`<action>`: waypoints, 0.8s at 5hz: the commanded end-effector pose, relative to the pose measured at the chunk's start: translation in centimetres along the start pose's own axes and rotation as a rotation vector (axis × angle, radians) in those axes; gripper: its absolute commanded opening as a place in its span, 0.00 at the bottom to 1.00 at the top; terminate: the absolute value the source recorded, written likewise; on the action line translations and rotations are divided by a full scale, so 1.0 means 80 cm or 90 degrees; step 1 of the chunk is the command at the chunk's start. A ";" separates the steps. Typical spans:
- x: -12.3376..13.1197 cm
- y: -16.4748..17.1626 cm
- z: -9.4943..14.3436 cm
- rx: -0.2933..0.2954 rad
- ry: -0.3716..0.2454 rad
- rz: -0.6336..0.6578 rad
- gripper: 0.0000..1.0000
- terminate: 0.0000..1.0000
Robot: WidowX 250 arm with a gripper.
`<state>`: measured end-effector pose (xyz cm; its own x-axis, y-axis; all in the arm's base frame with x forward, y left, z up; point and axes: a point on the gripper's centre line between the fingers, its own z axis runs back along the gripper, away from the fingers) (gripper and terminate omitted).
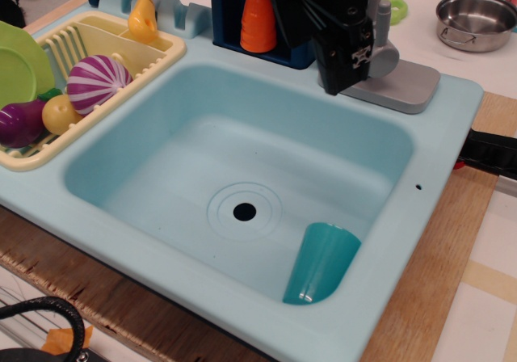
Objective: Turn lever vertical to-front
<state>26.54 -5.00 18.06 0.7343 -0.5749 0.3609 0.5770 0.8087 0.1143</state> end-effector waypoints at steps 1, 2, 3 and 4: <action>0.027 -0.008 0.018 0.042 -0.080 -0.031 1.00 0.00; 0.043 -0.010 0.023 0.050 -0.096 -0.043 1.00 0.00; 0.055 -0.008 0.018 0.047 -0.101 -0.050 1.00 0.00; 0.064 -0.003 0.011 0.043 -0.107 -0.054 1.00 0.00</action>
<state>30.05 -8.38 19.04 0.6289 -0.6199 0.4692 0.6222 0.7632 0.1744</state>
